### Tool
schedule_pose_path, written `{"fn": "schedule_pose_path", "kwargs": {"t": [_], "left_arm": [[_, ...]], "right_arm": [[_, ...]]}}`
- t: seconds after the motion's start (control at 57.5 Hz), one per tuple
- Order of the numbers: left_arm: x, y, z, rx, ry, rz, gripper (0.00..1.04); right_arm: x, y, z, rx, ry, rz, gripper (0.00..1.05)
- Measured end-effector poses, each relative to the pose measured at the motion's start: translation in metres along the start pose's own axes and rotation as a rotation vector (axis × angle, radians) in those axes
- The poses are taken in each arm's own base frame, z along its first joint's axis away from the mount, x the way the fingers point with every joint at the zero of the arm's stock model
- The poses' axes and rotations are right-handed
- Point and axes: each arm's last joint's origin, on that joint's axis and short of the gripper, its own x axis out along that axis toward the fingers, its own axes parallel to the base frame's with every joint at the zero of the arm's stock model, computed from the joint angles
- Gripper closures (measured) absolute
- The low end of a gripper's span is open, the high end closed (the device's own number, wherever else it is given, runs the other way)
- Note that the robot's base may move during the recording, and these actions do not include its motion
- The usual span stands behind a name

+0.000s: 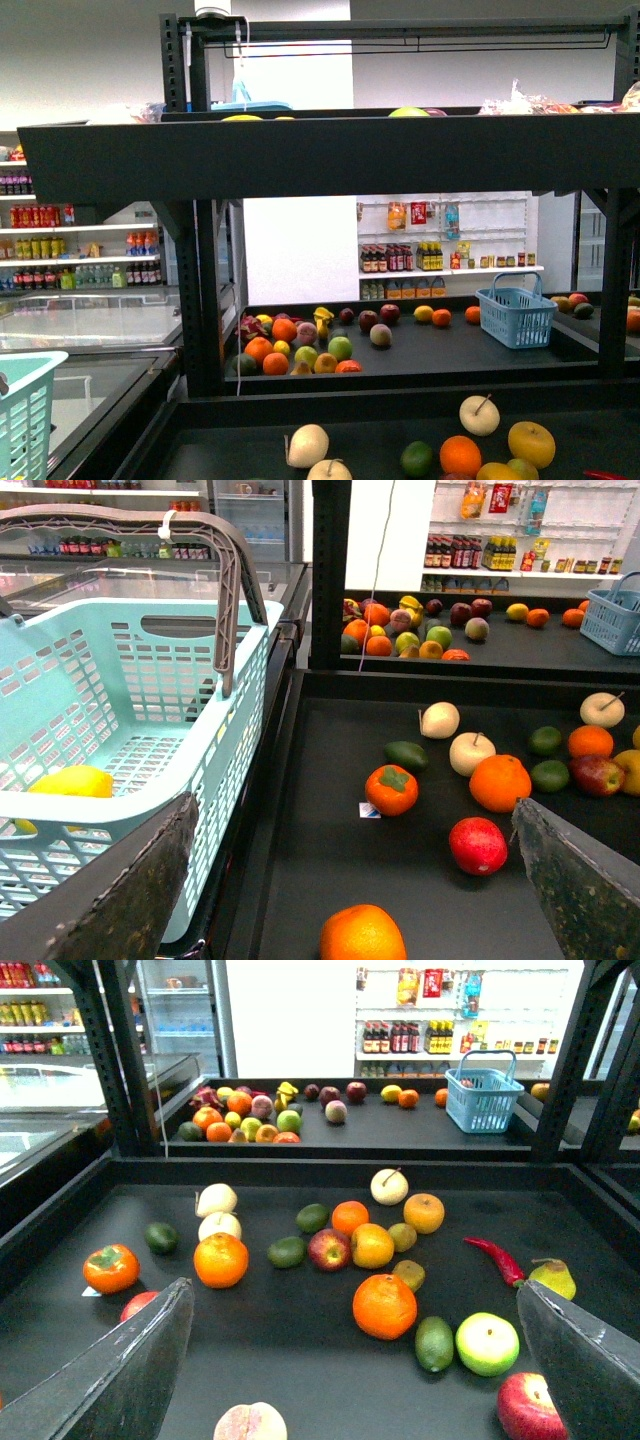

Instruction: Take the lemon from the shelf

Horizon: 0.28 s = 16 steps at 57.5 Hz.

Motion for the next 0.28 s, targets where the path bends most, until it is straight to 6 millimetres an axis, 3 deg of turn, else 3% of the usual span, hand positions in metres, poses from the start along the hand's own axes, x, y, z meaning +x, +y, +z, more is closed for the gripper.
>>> {"fn": "schedule_pose_path", "kwargs": {"t": [0.278], "left_arm": [[0.0, 0.0, 0.0, 0.0, 0.0, 0.0, 0.08]], "right_arm": [[0.0, 0.0, 0.0, 0.0, 0.0, 0.0, 0.07]]}}
